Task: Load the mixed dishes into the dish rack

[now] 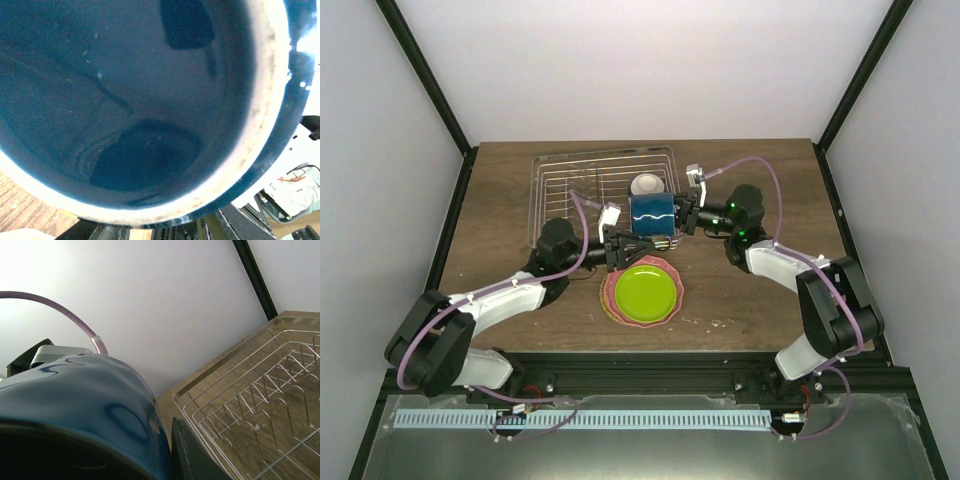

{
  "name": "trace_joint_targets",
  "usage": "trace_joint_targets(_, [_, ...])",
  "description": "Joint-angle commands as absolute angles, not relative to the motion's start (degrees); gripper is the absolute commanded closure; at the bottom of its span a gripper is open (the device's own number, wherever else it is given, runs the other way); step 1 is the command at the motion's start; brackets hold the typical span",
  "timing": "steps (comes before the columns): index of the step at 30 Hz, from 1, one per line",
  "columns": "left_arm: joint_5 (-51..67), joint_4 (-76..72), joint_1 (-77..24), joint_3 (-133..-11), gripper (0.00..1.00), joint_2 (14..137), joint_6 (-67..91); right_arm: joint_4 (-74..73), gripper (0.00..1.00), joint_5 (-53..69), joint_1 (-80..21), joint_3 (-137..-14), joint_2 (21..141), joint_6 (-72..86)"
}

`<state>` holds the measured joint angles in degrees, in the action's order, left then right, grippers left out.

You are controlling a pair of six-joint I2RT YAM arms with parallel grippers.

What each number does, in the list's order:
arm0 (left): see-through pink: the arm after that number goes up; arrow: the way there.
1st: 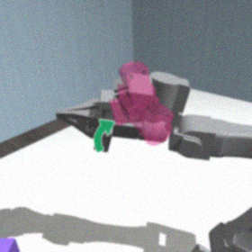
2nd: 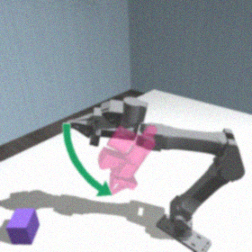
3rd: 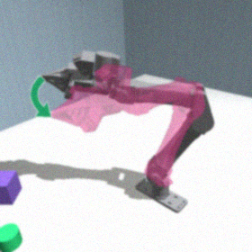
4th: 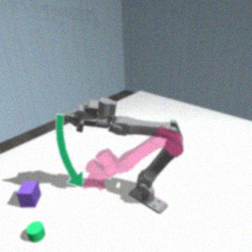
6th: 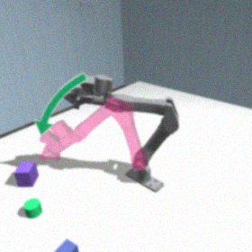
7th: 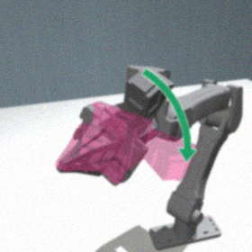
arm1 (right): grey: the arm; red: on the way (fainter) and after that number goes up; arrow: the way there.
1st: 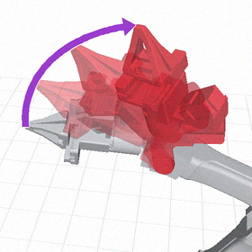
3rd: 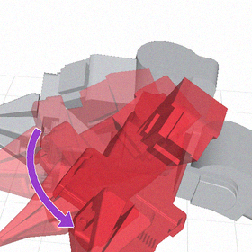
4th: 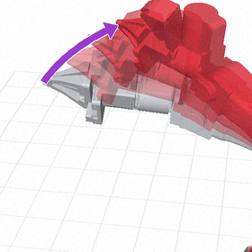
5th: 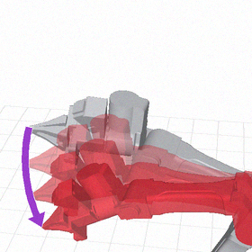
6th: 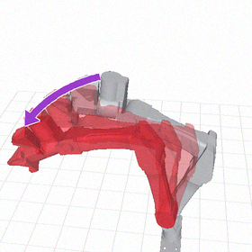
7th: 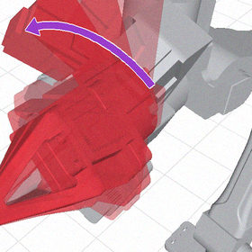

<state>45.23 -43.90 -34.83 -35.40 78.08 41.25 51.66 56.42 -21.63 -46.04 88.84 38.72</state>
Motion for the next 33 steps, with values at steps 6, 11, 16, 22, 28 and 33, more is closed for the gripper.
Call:
trace_joint_targets(6, [42.5,-47.7,-35.0,-35.1,0.65,76.3,40.6,54.4,0.99,56.7,-22.5,-46.8,84.5,38.7])
trace_joint_targets(11, [41.4,-52.8,-34.9,-34.0,0.65,76.1,42.8,57.2,0.99,54.4,-22.5,-44.3,83.7,38.8])
trace_joint_targets(16, [41.4,-55.7,-34.9,-33.9,0.65,76.9,44.5,64.1,0.99,54.0,-22.5,-42.2,85.3,41.6])
trace_joint_targets(22, [41.5,-65.4,-35.0,-33.1,0.67,79.6,49.4,70.6,0.99,53.7,-23.0,-41.0,87.6,43.7])
trace_joint_targets(28, [43.3,-71.9,-34.9,-34.1,0.68,84.4,53.6,73.8,0.99,54.0,-23.2,-40.5,89.3,44.8])
trace_joint_targets(33, [43.4,-69.9,-34.9,-34.3,0.73,84.6,52.5,74.1,0.99,54.3,-23.3,-40.6,90.0,45.1])
